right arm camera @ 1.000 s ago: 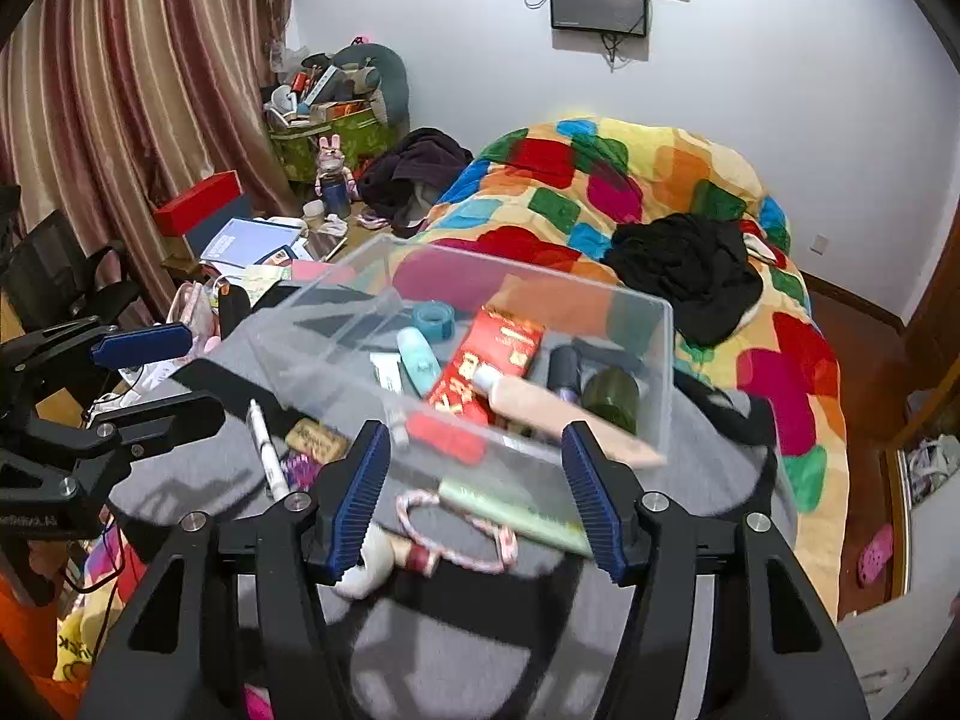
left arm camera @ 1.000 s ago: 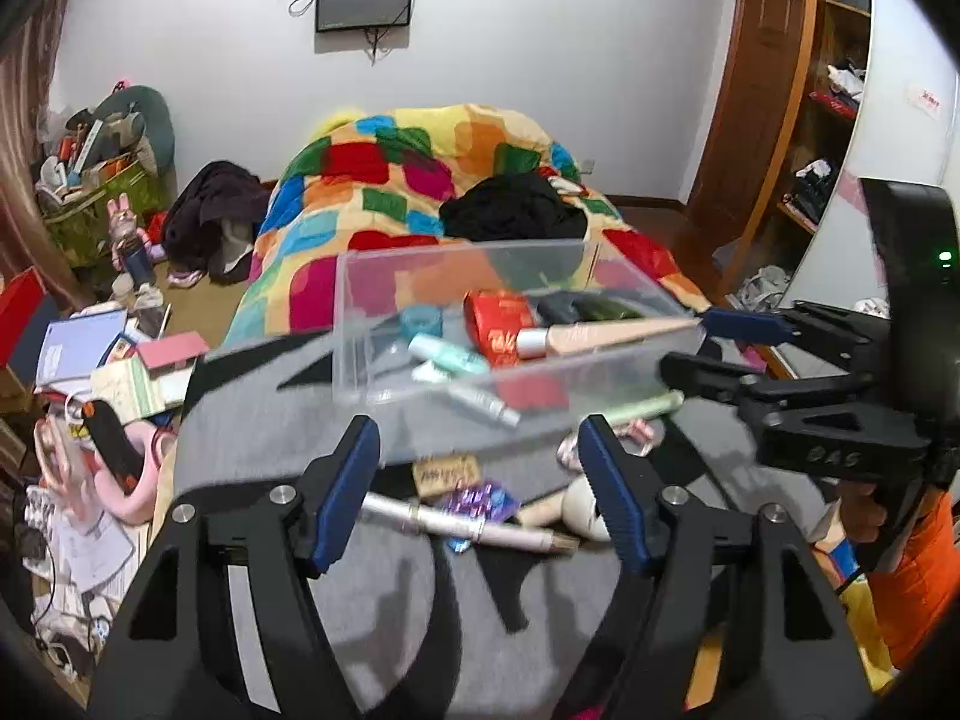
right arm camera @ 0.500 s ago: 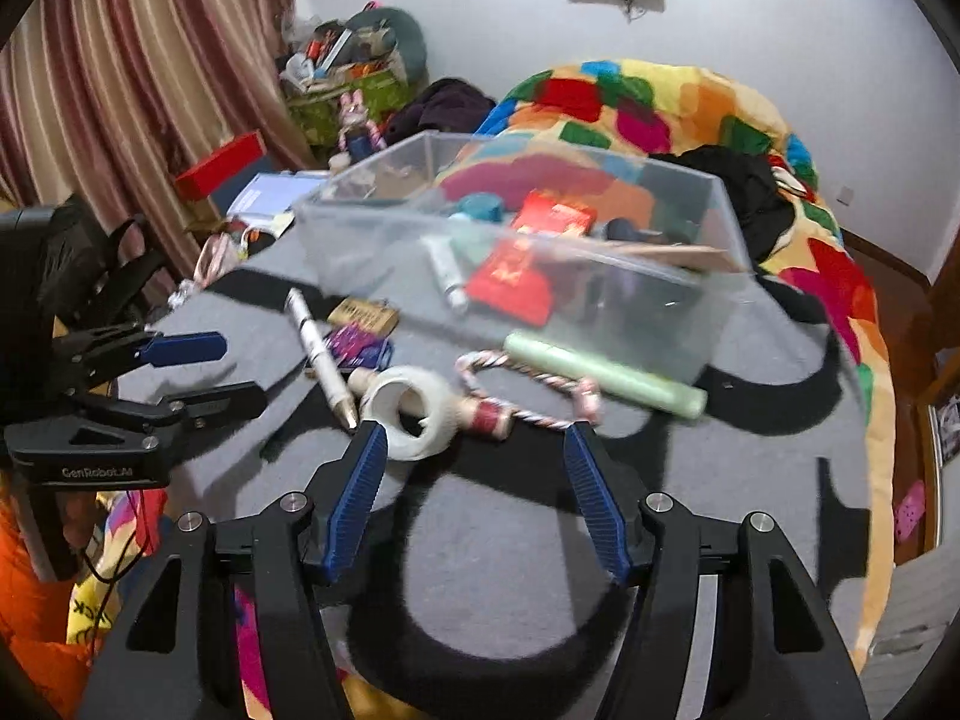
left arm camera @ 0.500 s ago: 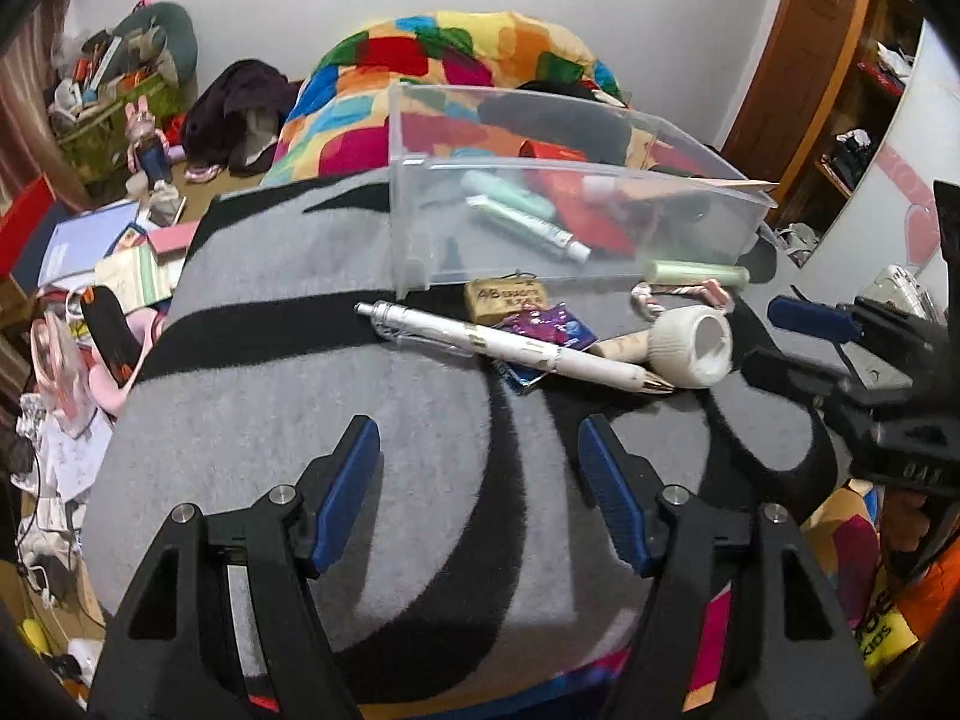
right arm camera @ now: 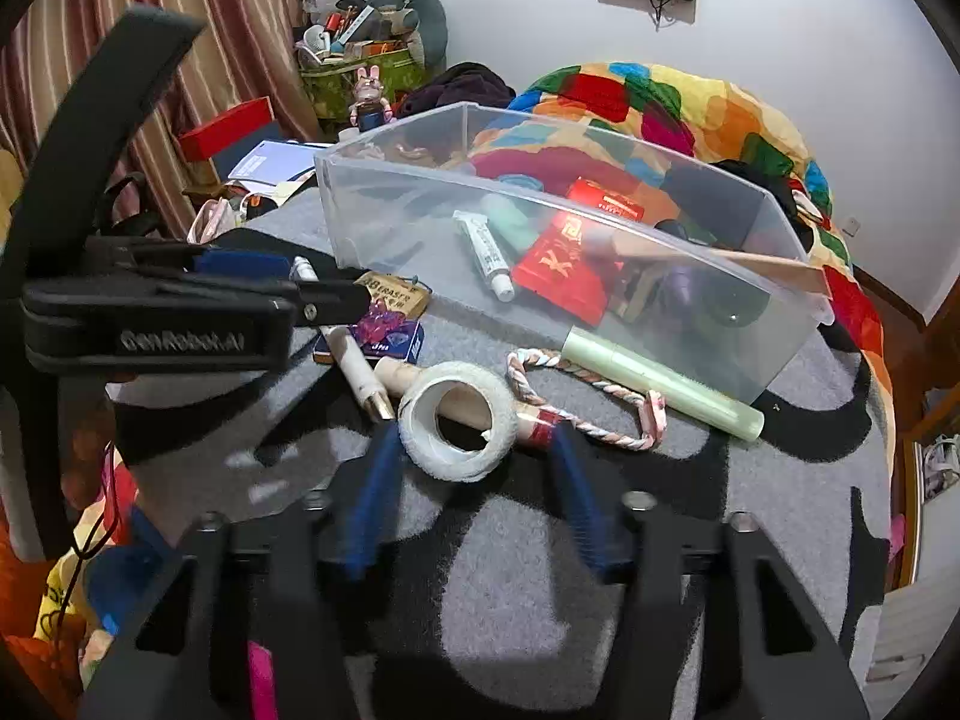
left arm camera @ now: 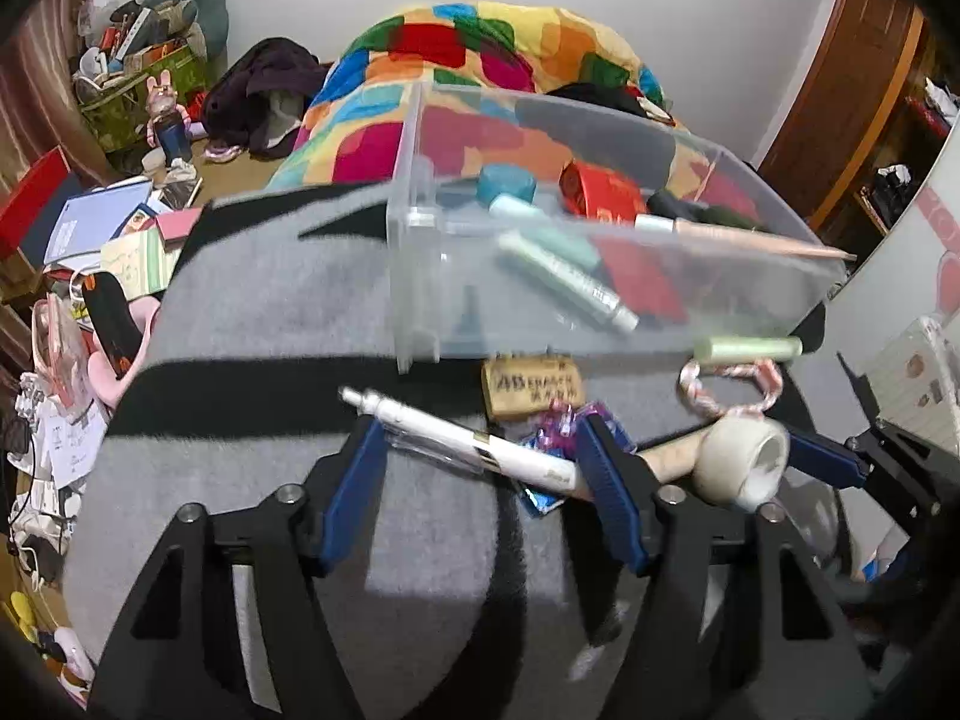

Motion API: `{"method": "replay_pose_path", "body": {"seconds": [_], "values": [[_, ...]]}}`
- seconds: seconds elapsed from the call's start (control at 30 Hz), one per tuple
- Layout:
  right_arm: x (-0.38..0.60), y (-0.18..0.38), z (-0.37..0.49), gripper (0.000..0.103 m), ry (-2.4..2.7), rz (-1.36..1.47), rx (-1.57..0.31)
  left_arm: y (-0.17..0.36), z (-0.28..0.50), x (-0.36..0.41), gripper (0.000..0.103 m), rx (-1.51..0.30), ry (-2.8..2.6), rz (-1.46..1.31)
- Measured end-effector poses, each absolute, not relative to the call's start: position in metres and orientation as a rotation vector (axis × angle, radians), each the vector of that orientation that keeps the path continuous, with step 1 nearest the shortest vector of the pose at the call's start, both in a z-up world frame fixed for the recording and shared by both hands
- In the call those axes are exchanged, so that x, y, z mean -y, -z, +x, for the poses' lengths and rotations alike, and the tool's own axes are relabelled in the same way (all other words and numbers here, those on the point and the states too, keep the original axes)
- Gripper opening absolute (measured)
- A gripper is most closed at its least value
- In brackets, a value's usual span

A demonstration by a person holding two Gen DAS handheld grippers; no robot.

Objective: Organize objects
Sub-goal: 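Grasp the white pen with the left tool while the right tool grasps the tape roll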

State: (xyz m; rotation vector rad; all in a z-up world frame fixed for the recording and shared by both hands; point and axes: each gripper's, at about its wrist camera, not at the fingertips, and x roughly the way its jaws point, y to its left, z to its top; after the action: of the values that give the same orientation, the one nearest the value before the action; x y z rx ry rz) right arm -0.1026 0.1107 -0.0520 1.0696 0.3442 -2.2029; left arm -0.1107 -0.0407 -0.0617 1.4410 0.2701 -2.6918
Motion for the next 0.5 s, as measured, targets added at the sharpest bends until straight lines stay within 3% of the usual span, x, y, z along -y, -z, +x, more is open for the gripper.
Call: {"method": "replay_pose_path", "body": {"seconds": [0.3,0.5], "values": [[-0.124,0.048,-0.1,0.035,2.222,1.054,-0.3,0.062,-0.062,0.049,0.052,-0.242,2.728,1.401],[-0.136,0.045,-0.097,0.035,2.231,1.058,-0.278,0.056,-0.056,0.06,0.039,-0.297,2.722,1.427]]}}
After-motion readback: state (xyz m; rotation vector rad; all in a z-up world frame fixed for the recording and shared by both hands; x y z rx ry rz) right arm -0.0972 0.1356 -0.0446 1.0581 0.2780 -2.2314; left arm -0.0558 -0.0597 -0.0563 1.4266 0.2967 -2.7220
